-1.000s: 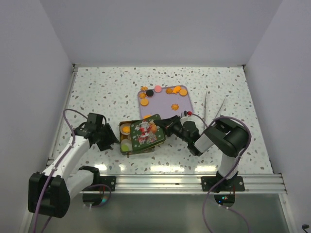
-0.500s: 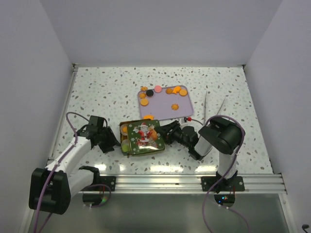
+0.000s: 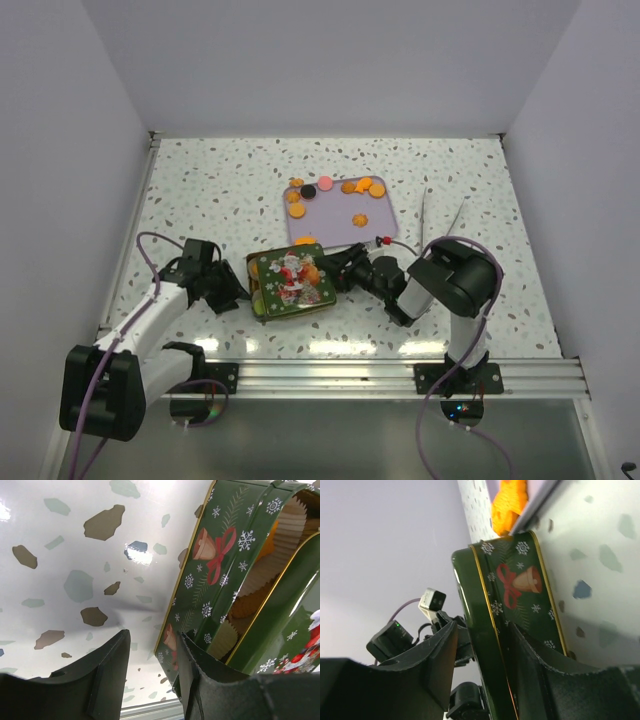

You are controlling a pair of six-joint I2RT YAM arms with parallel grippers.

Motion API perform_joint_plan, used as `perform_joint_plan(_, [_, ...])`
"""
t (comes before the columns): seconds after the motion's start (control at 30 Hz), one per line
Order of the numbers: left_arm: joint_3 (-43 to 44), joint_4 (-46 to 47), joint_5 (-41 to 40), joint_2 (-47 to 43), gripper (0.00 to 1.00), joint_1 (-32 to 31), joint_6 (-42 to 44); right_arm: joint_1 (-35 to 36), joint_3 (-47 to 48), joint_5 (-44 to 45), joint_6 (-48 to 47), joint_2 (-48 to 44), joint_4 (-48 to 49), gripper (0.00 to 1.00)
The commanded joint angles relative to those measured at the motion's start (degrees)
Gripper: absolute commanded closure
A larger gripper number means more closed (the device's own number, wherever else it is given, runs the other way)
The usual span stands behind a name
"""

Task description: Pack the cookies

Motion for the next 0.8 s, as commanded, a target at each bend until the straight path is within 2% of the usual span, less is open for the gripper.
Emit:
perform_joint_plan(0.0, [-0.83, 3.09, 1.85, -0.31, 0.53, 0.38, -0.94, 0.19, 3.2, 1.41, -1.65, 1.27, 9.71, 0.51])
perform_joint_plan(0.5, [-0.74, 6.16, 4.14, 2.24, 0.54, 0.38, -0.76, 2.12, 10.93, 1.94, -2.26, 2.51, -0.38, 0.33])
perform_joint_plan(0.77, [0.14, 7.39, 5.11, 2.94, 0.54, 0.38, -1.46, 4.14, 14.18, 2.46, -8.68, -3.82, -19.37, 0.3])
